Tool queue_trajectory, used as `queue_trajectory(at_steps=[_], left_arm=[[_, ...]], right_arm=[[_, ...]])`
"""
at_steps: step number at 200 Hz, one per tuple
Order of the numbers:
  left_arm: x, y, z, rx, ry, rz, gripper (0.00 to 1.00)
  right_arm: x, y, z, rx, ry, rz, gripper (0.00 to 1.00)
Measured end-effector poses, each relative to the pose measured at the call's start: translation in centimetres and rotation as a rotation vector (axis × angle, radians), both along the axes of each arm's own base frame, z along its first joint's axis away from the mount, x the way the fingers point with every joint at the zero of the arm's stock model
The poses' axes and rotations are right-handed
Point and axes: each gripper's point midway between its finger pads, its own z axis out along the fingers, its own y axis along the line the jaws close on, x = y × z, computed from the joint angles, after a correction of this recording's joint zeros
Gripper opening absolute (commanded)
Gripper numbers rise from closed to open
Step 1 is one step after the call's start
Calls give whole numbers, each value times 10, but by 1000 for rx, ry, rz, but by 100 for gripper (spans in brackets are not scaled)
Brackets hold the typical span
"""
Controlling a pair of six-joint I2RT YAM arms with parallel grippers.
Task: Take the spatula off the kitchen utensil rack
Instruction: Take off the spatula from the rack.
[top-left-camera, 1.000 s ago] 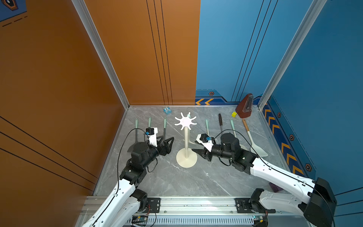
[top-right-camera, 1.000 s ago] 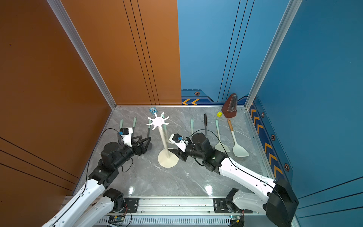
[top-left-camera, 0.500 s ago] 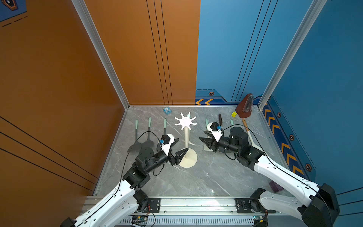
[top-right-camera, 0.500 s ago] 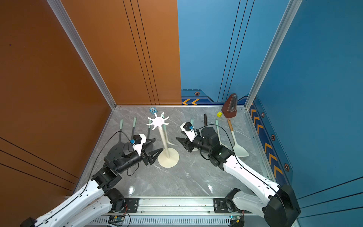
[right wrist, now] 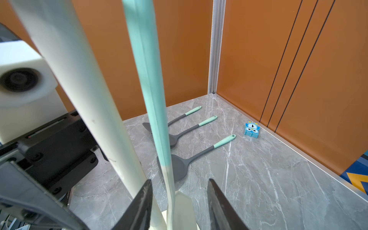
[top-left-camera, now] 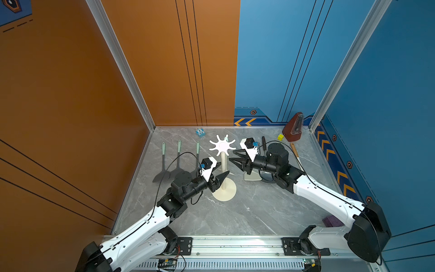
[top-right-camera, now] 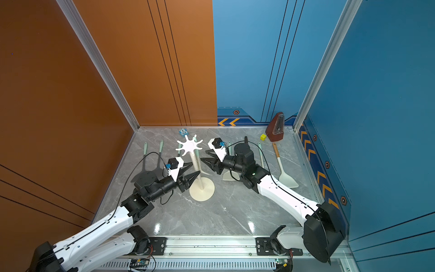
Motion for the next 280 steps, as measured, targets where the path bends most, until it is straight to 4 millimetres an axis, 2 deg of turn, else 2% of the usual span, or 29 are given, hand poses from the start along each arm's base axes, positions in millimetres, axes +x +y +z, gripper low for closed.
queue_trajectory(at_steps=[72,128,161,185,229,280], left_arm=[[5,-1,4,-14,-15,15,42],[9,-3,4,-13,-14,18,32],[12,-4,3,-11,-10,30,27],[14,-3,3,-11,-10,39,24],[15,-2,3,-9,-15,44,20],[15,-2,3,-9,-16,47,20]], right_arm=[[3,17,13,24,-19,64,36],[5,28,4,13,-1,90,12],[3,29,5,16,-9,97,3],[5,28,5,11,-21,89,0],[15,19,14,-10,-82,-8,0],[39,0,19,-48,-139,-193,0]])
